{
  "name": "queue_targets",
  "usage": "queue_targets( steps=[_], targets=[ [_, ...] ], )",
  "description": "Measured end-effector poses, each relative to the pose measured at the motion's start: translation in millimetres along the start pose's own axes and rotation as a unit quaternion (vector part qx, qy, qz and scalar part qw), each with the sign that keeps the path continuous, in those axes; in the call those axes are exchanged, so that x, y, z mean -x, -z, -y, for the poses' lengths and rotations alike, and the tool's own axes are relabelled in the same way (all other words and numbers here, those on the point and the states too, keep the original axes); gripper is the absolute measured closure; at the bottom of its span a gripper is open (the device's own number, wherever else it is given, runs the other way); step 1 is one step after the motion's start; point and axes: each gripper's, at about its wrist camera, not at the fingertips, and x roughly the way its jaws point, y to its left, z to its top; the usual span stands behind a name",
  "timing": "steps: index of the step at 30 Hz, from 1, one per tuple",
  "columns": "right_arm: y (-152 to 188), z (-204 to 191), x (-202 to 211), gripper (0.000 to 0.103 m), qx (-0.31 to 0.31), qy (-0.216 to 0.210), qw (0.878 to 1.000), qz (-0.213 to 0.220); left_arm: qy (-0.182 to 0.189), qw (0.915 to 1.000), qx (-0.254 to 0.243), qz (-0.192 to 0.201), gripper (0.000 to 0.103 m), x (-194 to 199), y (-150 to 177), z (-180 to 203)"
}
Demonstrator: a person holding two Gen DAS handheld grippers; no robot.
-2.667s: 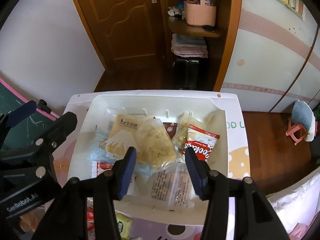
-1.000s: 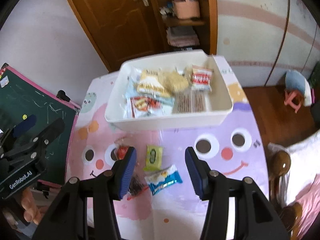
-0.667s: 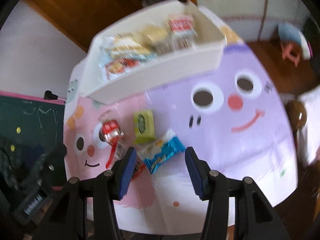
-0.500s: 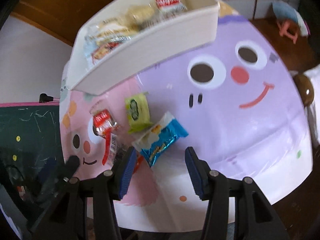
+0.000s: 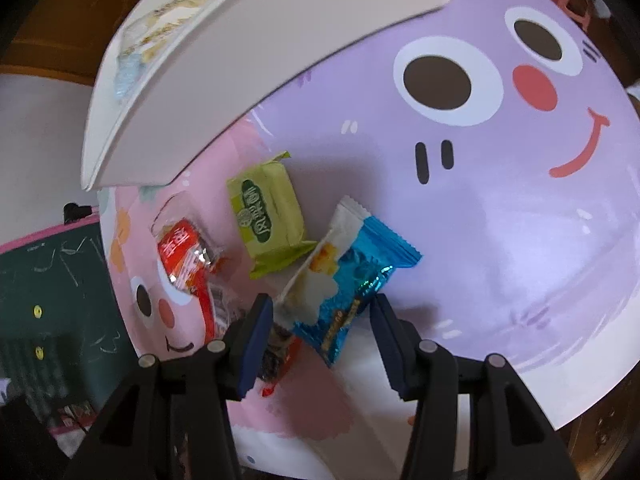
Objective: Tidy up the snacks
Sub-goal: 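Grasp the red-lidded seaweed jar with the left tool while the right tool grasps the blue wafer packet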
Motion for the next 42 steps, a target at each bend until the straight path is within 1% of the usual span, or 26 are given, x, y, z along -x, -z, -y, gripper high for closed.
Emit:
queue_targets(
  steps=[1,5,6,8,9,10,13,14,17,21,22,25,30,32,33,35,37,38,39,40,42],
  targets=[
    [-0.8,0.0,0.2,0.05,-0.006,-0.004,1.0,-0.002,0.001,1.0,0.001,-0.001,0.007,-0.4,0.7,0.8],
    [-4.7,-6.0,-2.2,0.05,-0.007,0.006,1.0,-0.001,0.005,0.9999,0.007,-0.01,0.007,-2.4,3.1,2.5],
    [-5.7,-7.8,-2.1,0.054,-0.002,0.013,1.0,0.002,0.008,0.9999,0.01,-0.012,0.007,-3.3,2.7,2.9],
    [-6.4,-17.3,-3.4,0.063,0.026,0.048,0.998,0.008,0.013,0.9996,0.017,-0.018,0.007,-5.6,1.5,4.2],
    [-5.5,-24.3,-5.3,0.069,0.054,0.073,0.996,0.009,0.014,0.9995,0.019,-0.019,0.007,-6.3,0.6,5.8],
    [-3.7,-29.0,-6.8,0.07,0.08,0.093,0.992,0.01,0.014,0.9995,0.02,-0.02,0.007,-7.1,-0.1,7.3],
    [-1.7,-29.4,-5.2,0.073,0.108,0.109,0.988,0.017,0.021,0.9991,0.026,-0.026,0.007,-10.2,-2.5,12.5],
    [-1.3,-26.5,-2.7,0.077,0.113,0.111,0.987,0.022,0.025,0.9987,0.03,-0.032,0.007,-12.6,-3.4,14.9],
    [-1.7,-12.5,6.1,0.078,0.116,0.116,0.986,0.036,0.036,0.997,0.046,-0.052,0.007,-22.6,-5.2,22.9],
    [-5.1,10.8,16.6,0.078,0.107,0.101,0.988,0.044,0.05,0.9921,0.079,-0.083,0.007,-38.4,-7.3,31.1],
    [-5.1,10.8,16.6,0.078,0.107,0.101,0.988,0.044,0.052,0.9903,0.091,-0.09,0.007,-43.0,-8.3,33.5],
    [-5.6,14.7,18.3,0.079,0.112,0.098,0.988,0.047,0.053,0.986,0.119,-0.104,0.008,-53.8,-10.5,39.1],
    [-4.1,3.2,14.1,0.079,0.136,0.098,0.985,0.05,0.035,0.9798,0.152,-0.125,0.009,-68.4,-16.2,46.4],
    [-2.9,5.0,21.9,0.079,0.144,0.097,0.984,0.05,0.027,0.9765,0.166,-0.134,0.014,-73.5,-17.0,48.2],
    [-3.1,3.8,22.1,0.079,0.146,0.096,0.983,0.048,0.022,0.976,0.168,-0.137,0.024,-75.0,-16.7,48.2],
    [-1.7,2.3,24.8,0.079,0.148,0.094,0.984,0.045,0.015,0.9755,0.167,-0.143,0.025,-75.8,-17.0,50.8],
    [-0.9,8.7,26.7,0.079,0.151,0.09,0.984,0.041,0.003,0.9777,0.158,-0.139,0.034,-71.0,-18.1,53.0],
    [-0.7,9.1,27.6,0.079,0.153,0.09,0.983,0.04,0.003,0.9782,0.155,-0.138,0.037,-69.2,-18.5,53.5],
    [-2.3,11.7,29.7,0.079,0.156,0.089,0.983,0.037,0.008,0.9794,0.151,-0.134,0.05,-65.6,-18.8,54.2],
    [-2.1,11.1,29.3,0.08,0.159,0.089,0.983,0.037,0.021,0.9818,0.142,-0.124,0.059,-60.0,-20.6,56.9],
    [-0.9,10.1,30.1,0.08,0.164,0.085,0.982,0.034,0.02,0.9863,0.114,-0.117,0.063,-52.0,-22.3,63.3]
  ],
)
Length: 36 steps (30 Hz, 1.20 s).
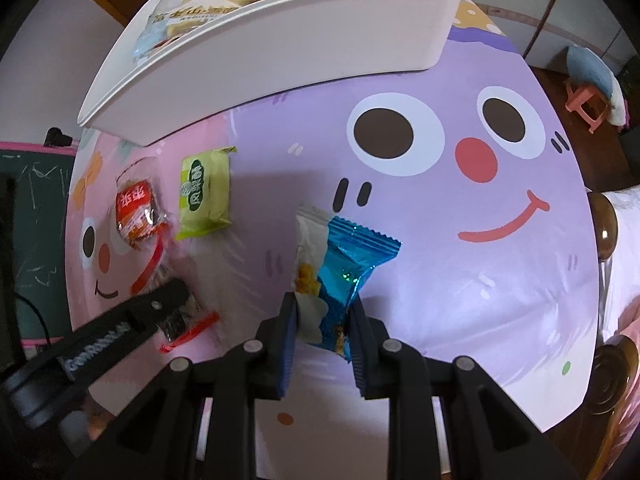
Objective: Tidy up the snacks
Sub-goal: 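Grasp the red-lidded seaweed jar with the left tool while the right tool grasps the blue wafer packet, then carry the jar and wafer packet over the tray and release them inside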
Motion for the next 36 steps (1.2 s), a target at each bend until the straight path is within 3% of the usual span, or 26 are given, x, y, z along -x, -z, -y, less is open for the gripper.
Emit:
queue_targets(
  steps=[2,3,4,6,17,18,21,22,26,28,36],
  targets=[
    [1.0,0.6,-3.3,0.08,0.001,-0.002,1.0,-0.001,0.002,0.9999,-0.011,0.002,0.064,2.4,2.6,1.7],
    [1.3,-0.6,-3.3,0.08,0.003,-0.003,1.0,-0.002,0.009,0.9999,-0.013,0.002,0.075,4.2,5.1,0.4],
    [1.6,-1.2,-2.4,0.08,0.005,-0.005,1.0,-0.002,0.022,0.9995,-0.018,0.014,0.091,10.9,6.6,2.2],
    [3.5,-0.6,0.9,0.08,0.009,-0.009,1.0,0.0,0.022,0.9984,-0.045,0.027,0.103,23.2,6.9,7.8],
    [7.9,-11.0,36.7,0.081,0.034,-0.018,0.999,0.034,0.053,0.9962,-0.058,0.037,0.103,58.8,-12.0,-13.4],
    [7.6,-12.4,40.4,0.081,0.038,-0.017,0.998,0.037,0.053,0.9965,-0.058,0.03,0.1,55.3,-11.9,-15.3],
    [8.4,-16.4,46.7,0.081,0.044,-0.017,0.998,0.044,0.035,0.9982,-0.046,0.015,0.071,43.6,-11.4,-25.8],
    [9.1,-17.8,47.6,0.081,0.045,-0.017,0.998,0.045,0.029,0.9987,-0.041,0.011,0.066,40.4,-10.7,-29.3],
    [12.9,-19.1,45.6,0.081,0.046,-0.021,0.998,0.039,0.022,0.9991,-0.032,-0.016,0.059,21.5,-6.7,-43.1],
    [15.5,-19.0,43.9,0.081,0.046,-0.02,0.998,0.035,0.011,0.9991,-0.03,-0.028,0.049,9.6,-4.2,-44.0],
    [20.6,-20.4,36.3,0.081,0.043,-0.018,0.999,0.025,-0.007,0.9988,-0.033,-0.037,0.04,-9.7,-2.7,-43.0]
  ],
)
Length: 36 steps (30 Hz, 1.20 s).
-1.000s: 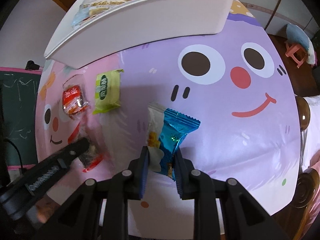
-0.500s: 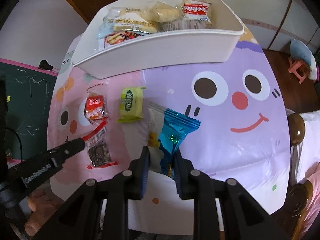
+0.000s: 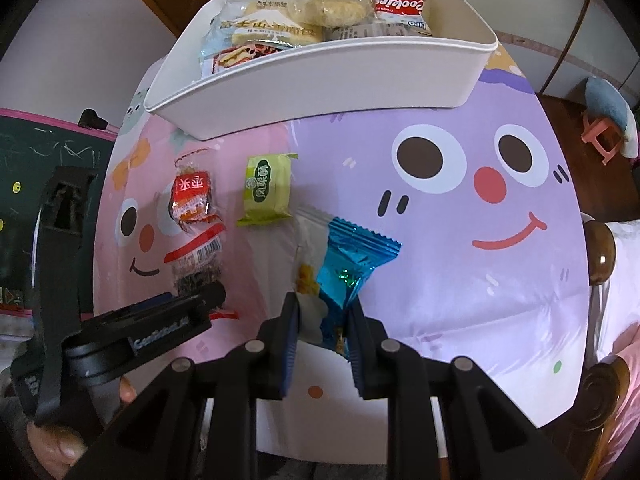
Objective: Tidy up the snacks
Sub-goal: 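Carry the jar and wafer packet over the tray and release them inside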
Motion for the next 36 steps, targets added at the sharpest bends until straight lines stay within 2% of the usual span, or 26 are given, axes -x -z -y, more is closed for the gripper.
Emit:
queue_targets(
  steps=[2,5,9,14,19,22,27,36],
  targets=[
    [0.0,0.9,-0.3,0.081,-0.002,-0.001,1.0,-0.001,-0.004,1.0,-0.003,-0.004,0.04,-3.2,0.1,1.2],
    [-1.0,1.1,-1.0,0.081,-0.002,-0.002,1.0,-0.002,-0.015,0.9998,-0.017,-0.001,0.053,-5.1,3.5,5.3],
    [-2.2,1.1,-2.1,0.081,0.0,-0.003,1.0,-0.004,-0.014,0.9991,-0.037,0.015,0.059,1.9,8.8,8.7],
    [-4.1,-1.0,1.0,0.081,0.007,-0.007,1.0,-0.003,-0.017,0.997,-0.058,0.047,0.06,28.2,14.2,13.1],
    [-11.4,-7.1,16.3,0.081,0.018,-0.014,1.0,0.012,-0.007,0.9928,-0.074,0.094,0.06,77.2,8.9,17.8],
    [-19.2,-13.3,32.4,0.081,0.03,-0.018,0.999,0.029,0.004,0.9898,-0.079,0.119,0.06,107.1,0.2,20.2],
    [-36.5,-23.4,62.1,0.081,0.052,-0.014,0.997,0.063,-0.001,0.9822,-0.091,0.164,0.06,148.5,-18.5,42.2],
    [-96.4,-28.4,129.1,0.081,0.081,0.002,0.985,0.151,0.0,0.9649,-0.115,0.236,0.06,213.5,-65.9,68.6]
  ],
)
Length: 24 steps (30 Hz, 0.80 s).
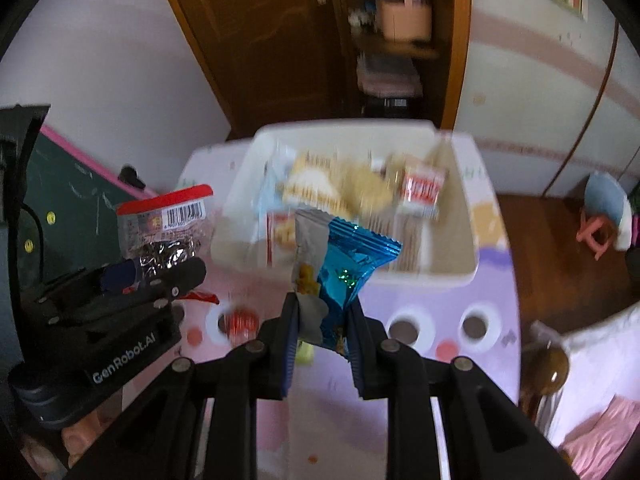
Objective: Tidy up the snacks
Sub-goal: 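Carry the jar and wafer packet over the tray and release them inside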
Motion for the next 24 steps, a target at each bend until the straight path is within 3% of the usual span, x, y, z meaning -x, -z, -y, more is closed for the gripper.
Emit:
queue_targets(
  steps=[10,20,21,23,24],
  targets=[
    [-81.2,18.9,9.3,0.081,0.009,0.021,0.998,0.063,-0.015,0.997,-0.034,0.068,0.059,9.2,-77.3,17.7],
    [-118.3,45.4,-38.3,0.08,-0.017,0.031,0.999,0.036,-0.021,0.9971,-0.044,0.059,0.063,-37.8,-114.2,29.0],
    [-119.8,49.0,-44.8,0.079,-0.022,0.031,0.999,0.029,-0.021,0.9971,-0.044,0.058,0.06,-41.0,-115.4,29.6],
    [-120.4,52.7,-53.6,0.079,-0.025,0.028,0.999,0.018,-0.023,0.9969,-0.05,0.056,0.043,-48.8,-119.0,32.7],
    [-120.7,55.8,-59.3,0.079,-0.031,0.027,0.999,0.011,-0.024,0.9969,-0.05,0.056,0.029,-51.2,-118.2,33.4]
  ],
)
